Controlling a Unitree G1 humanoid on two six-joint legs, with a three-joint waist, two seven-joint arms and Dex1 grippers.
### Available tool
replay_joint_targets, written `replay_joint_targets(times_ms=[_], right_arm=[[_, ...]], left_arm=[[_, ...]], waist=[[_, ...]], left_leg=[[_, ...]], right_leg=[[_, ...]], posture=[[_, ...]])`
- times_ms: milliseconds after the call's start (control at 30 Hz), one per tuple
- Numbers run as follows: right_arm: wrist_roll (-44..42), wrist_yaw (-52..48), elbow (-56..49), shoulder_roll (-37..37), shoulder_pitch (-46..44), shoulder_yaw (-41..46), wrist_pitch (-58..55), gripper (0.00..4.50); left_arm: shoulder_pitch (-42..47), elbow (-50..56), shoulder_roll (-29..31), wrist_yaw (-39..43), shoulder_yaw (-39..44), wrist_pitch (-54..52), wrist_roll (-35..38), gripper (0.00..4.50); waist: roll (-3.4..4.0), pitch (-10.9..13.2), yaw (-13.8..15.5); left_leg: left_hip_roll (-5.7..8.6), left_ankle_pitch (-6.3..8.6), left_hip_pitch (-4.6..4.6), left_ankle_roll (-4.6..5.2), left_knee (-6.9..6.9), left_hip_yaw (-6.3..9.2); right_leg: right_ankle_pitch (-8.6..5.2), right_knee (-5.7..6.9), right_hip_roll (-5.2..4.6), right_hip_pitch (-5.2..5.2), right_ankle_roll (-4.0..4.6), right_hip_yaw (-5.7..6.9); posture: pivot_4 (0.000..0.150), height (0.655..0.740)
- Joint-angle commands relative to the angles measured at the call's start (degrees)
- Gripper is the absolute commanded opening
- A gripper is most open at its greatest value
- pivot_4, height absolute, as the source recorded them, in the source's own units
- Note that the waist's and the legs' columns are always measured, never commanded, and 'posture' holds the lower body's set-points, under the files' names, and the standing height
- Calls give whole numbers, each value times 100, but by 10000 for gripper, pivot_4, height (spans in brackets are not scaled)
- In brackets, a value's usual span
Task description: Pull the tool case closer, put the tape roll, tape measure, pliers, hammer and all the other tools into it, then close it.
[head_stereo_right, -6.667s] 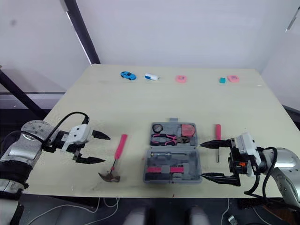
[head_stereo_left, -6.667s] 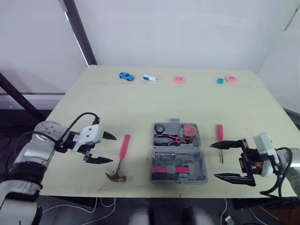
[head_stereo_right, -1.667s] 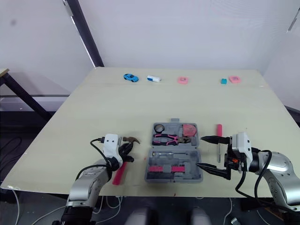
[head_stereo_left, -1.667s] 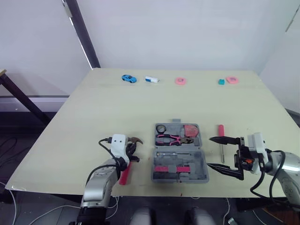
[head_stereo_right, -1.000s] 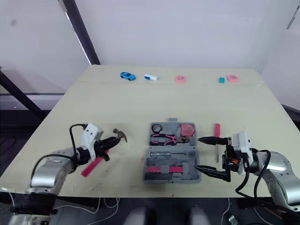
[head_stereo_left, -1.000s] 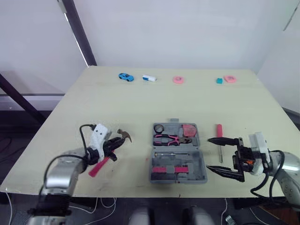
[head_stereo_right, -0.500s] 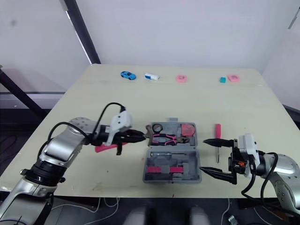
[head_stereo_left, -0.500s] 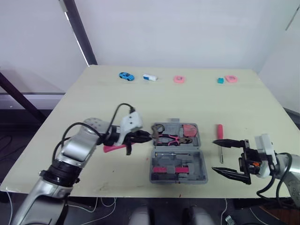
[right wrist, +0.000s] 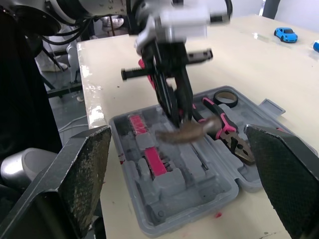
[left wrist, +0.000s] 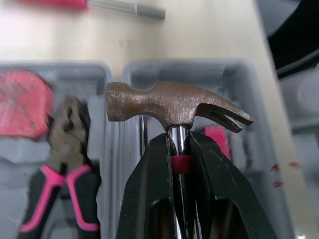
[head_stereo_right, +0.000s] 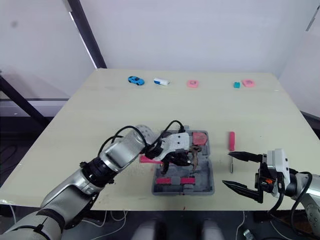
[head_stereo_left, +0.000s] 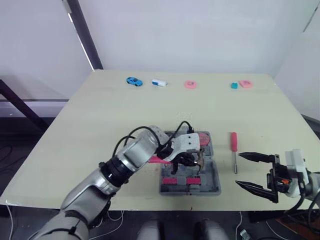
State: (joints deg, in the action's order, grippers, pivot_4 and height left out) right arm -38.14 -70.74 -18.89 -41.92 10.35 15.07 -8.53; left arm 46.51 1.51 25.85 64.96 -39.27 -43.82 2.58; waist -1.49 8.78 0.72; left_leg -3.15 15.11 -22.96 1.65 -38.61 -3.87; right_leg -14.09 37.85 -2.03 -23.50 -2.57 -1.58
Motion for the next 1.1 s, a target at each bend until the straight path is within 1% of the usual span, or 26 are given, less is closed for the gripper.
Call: replay_joint_targets(times_ms=[33, 100, 200, 400, 567, 867, 1100], right_arm=[[5, 4, -39, -15, 4, 162, 112, 45000], [25, -17, -2, -6, 22, 160, 147, 45000], [56, -29, 37, 4, 37, 159, 179, 45000], [135, 16, 52, 56, 101, 148, 267, 45000], [170, 112, -13, 124, 178, 164, 322, 45000], [209, 253, -146, 230, 284, 61, 372, 45000], [221, 280, -155, 246, 260, 29, 366, 45000]], left_arm=[[264, -19, -374, 31, -230, -351, -30, 1797], [420, -222, -656, 51, -388, -626, -11, 1797], [548, -419, -881, 135, -511, -912, 60, 1797], [718, -857, -1071, 114, -888, -812, -210, 1797], [789, -1262, -1307, -27, -940, -813, -346, 1797], [833, -1440, -1480, 0, -836, -826, -342, 1797], [844, -1565, -1454, -8, -883, -728, -441, 1797]], waist=[[0, 0, 12], [0, 0, 10], [0, 0, 5], [0, 1, -15], [0, 1, 9], [1, 0, -1], [1, 0, -1]], left_leg=[[2, 0, -3, 0, 0, 1], [6, 0, -7, 0, -2, 6], [7, 0, -8, 0, -3, 10], [5, 0, -5, 0, -2, 17], [6, 0, -8, 0, -3, 17], [8, 0, -10, 0, -3, 31], [8, 0, -11, 0, -3, 32]], right_leg=[[0, -1, 0, 0, 0, -2], [-1, -3, 0, 0, -1, -5], [-2, -2, 2, 0, -1, -5], [-2, 2, 7, 0, 1, -4], [-5, -1, 6, 0, 5, -4], [-5, 0, 7, 0, 5, -4], [-5, 0, 7, 0, 4, -4]], posture=[[1500, 7400], [1500, 7400], [1500, 7400], [1500, 7400], [1500, 7400], [1500, 7400], [1500, 7400]])
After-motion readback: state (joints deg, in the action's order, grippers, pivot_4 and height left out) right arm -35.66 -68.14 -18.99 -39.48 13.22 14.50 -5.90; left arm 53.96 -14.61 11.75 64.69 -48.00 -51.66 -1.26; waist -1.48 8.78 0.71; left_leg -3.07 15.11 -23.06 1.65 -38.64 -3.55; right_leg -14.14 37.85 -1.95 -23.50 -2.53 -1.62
